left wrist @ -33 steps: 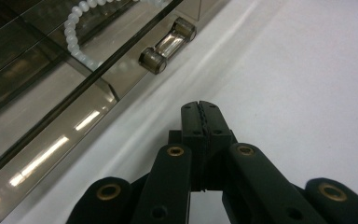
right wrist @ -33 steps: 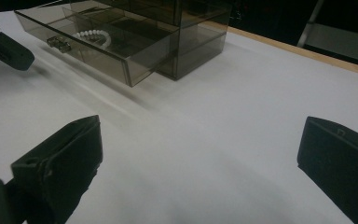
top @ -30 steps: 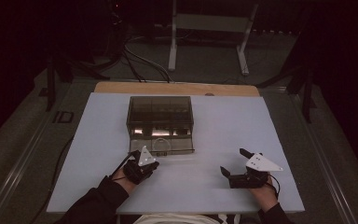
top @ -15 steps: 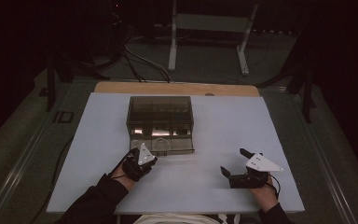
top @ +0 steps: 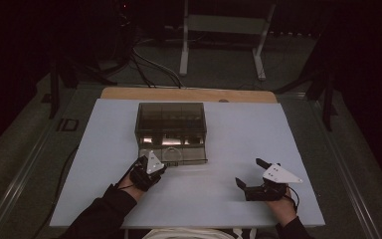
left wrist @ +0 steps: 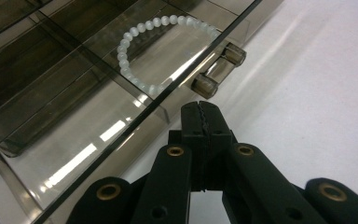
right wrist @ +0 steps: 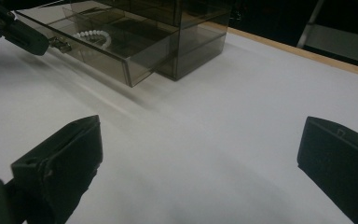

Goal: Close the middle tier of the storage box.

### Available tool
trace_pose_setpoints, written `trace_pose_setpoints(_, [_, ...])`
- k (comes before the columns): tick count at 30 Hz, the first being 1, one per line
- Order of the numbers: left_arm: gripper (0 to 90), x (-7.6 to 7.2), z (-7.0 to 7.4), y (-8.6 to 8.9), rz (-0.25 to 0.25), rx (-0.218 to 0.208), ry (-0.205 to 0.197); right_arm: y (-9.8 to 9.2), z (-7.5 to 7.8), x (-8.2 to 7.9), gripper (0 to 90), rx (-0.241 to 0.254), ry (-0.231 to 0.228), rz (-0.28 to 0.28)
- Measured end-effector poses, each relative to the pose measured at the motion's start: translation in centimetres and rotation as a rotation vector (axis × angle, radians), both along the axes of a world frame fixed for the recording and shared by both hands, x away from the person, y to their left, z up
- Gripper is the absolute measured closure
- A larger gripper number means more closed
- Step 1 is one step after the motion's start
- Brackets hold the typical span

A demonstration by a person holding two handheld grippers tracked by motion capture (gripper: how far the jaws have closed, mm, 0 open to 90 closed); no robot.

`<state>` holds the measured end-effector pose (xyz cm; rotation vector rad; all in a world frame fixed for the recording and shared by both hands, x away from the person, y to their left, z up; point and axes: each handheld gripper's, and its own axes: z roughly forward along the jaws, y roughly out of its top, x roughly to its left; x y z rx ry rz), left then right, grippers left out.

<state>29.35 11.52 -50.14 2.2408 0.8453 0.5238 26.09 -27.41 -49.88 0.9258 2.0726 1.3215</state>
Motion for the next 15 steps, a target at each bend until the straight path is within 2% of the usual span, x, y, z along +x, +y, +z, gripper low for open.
trace_pose_setpoints(15, [90.0,0.45,-0.07,0.04,-0.006,-0.010,0.006,-0.02,0.02,-0.02,0.0,-0.001,-0.003,-0.005])
